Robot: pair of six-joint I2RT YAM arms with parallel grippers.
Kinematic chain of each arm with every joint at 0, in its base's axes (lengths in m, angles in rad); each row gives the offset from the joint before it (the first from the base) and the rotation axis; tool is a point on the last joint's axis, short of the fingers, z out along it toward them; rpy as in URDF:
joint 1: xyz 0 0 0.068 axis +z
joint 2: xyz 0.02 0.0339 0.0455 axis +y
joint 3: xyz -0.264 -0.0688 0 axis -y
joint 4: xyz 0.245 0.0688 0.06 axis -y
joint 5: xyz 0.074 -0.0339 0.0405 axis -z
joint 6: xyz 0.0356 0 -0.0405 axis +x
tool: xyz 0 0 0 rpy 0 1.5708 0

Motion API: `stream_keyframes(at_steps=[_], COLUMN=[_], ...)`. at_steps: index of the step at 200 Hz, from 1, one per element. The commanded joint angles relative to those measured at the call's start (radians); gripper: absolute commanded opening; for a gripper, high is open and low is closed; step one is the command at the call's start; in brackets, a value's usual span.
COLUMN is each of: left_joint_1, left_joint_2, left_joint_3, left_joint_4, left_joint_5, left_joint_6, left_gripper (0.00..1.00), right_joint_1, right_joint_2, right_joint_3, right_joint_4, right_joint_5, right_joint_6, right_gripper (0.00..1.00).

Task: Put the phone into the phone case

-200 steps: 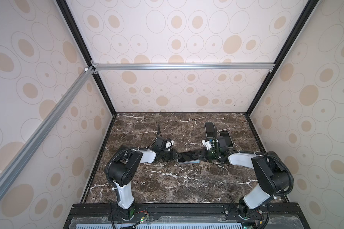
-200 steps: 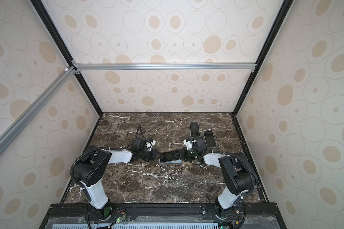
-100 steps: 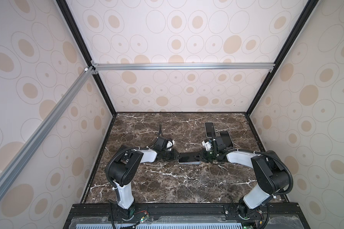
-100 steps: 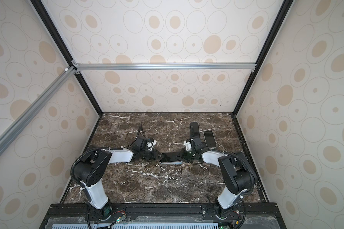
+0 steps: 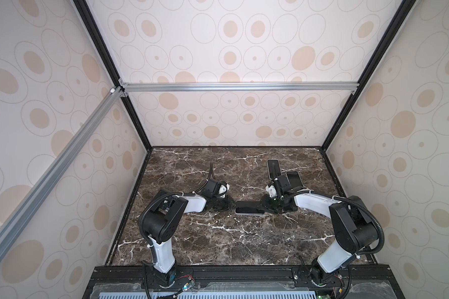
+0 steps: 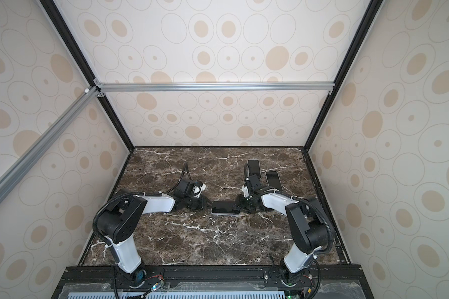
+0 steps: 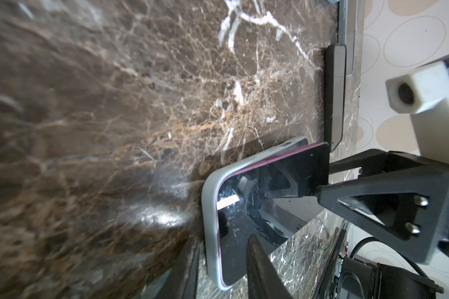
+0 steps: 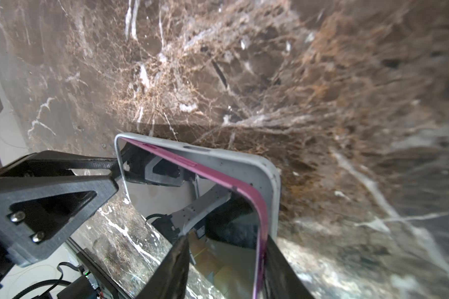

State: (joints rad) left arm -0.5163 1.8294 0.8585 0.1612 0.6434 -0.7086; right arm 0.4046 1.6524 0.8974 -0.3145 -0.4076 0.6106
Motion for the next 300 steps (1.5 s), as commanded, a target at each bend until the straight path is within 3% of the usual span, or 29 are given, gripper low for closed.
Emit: stream_keyframes(at_steps=[1,69,114,143,300], left_joint_1=[-0.005,-0.004,-0.005,-0.005,-0.012], left_joint_2=[0.002,-0.008,-0.012,-0.013,0.013], left_joint_3=[0.030,0.029,0.025,0.025,0.014], left_joint_4=[-0.035,-0.038,-0.036,-0.033,0.011], left_joint_5=[-0.014,-0.016,-0.010,-0.005,0.067], left_joint_6=[0.032,0.036,0.031,0.029,-0.008], left_gripper=[0.32,0.30,0.29,0.28,0.22], right_joint_1=[0.006,0.006,0.005,0.005,0.054], right_joint_2=[-0.036,-0.073,-0.045,-0.023,0.079], right_joint_3=[0.033,0.033,0.020,0.018,-0.002], right_joint_4=[-0.108,-0.166,-0.146,-0.134,-0.074], right_joint_5=[0.057,0.113,0.104,0.084,0.106], right_joint_6=[-0.041,-0.075,-0.070,-0.069,-0.065], right_gripper=[0.49,0.51,0.43,0.29,0.14])
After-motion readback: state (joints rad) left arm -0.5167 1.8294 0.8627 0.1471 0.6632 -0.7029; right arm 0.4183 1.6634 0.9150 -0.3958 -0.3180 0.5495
